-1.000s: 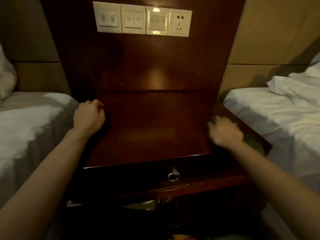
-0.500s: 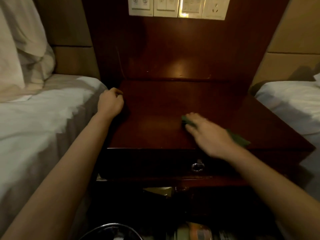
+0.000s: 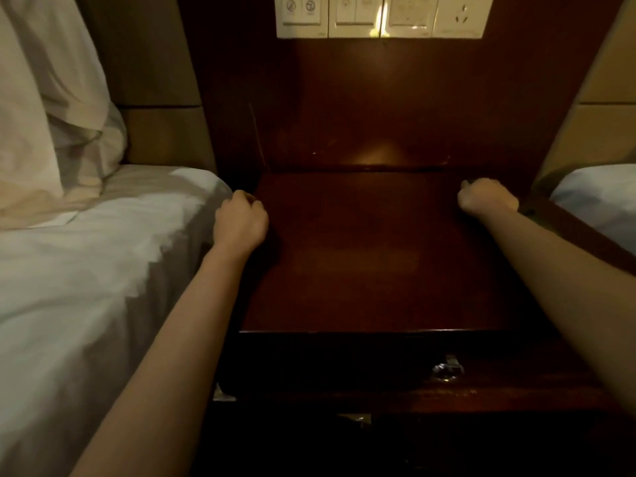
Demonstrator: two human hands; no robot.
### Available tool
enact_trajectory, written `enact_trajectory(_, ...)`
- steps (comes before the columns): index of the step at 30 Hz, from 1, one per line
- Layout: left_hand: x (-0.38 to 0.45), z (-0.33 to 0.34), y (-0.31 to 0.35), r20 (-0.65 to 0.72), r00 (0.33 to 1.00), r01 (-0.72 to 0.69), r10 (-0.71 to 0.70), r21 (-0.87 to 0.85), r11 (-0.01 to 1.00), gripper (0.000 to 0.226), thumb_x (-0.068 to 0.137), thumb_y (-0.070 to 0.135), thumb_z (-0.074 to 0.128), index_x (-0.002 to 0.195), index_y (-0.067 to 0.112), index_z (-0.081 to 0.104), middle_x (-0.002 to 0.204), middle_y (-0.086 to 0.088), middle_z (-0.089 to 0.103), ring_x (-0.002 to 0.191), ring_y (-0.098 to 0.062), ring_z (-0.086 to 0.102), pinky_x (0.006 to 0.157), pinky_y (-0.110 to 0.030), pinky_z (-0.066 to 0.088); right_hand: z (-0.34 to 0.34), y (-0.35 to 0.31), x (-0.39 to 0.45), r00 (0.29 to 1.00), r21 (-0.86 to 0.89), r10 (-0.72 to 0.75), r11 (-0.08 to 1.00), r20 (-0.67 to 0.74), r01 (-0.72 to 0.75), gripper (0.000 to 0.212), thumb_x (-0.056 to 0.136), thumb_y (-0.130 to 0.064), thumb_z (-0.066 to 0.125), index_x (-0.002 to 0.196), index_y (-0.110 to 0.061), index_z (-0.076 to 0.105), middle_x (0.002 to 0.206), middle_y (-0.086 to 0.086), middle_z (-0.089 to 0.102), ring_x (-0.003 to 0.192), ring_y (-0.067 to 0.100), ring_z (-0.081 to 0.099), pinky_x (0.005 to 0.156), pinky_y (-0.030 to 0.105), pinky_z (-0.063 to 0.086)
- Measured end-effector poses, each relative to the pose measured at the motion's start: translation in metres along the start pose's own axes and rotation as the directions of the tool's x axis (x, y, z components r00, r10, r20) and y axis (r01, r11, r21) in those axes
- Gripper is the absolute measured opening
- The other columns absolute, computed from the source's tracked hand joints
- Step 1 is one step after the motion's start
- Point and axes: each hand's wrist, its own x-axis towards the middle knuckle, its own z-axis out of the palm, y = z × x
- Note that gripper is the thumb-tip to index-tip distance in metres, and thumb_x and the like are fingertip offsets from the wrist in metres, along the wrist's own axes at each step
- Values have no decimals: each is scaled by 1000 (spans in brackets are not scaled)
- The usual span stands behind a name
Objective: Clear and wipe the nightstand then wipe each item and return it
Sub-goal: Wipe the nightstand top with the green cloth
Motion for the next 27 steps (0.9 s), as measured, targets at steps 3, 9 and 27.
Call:
enact_trajectory(3,9,3,0,-34,999,-34,36,56,998,36,95,25,36,121,6,52,118,-20,56,105,-38,53,90,-48,45,13,-30,14,1000,-30,16,999,-19,-16,52,101,-39,25,130,-4,48,135,19,48,123,36,46,101,46,37)
enact_trajectory(9,11,6,-1,-21,998,-57,62,201,978,41,88,8,40,128,6,48,130,-19,47,117,-39,44,94,-46,40,43,-113,8,965,-15,-263,965,-23,262,47,100,-38,25,133,-12,47,137,15,47,124,34,46,96,41,40)
enact_trajectory(27,12,-6,-16,-15,993,108,-114,-234,966,49,85,-12,35,128,5,50,127,-14,55,99,-26,56,73,-34,46,1,-16,-78,630,238,-723,689,282,684,39,101,-37,31,140,-42,31,155,-5,25,143,12,18,118,35,16)
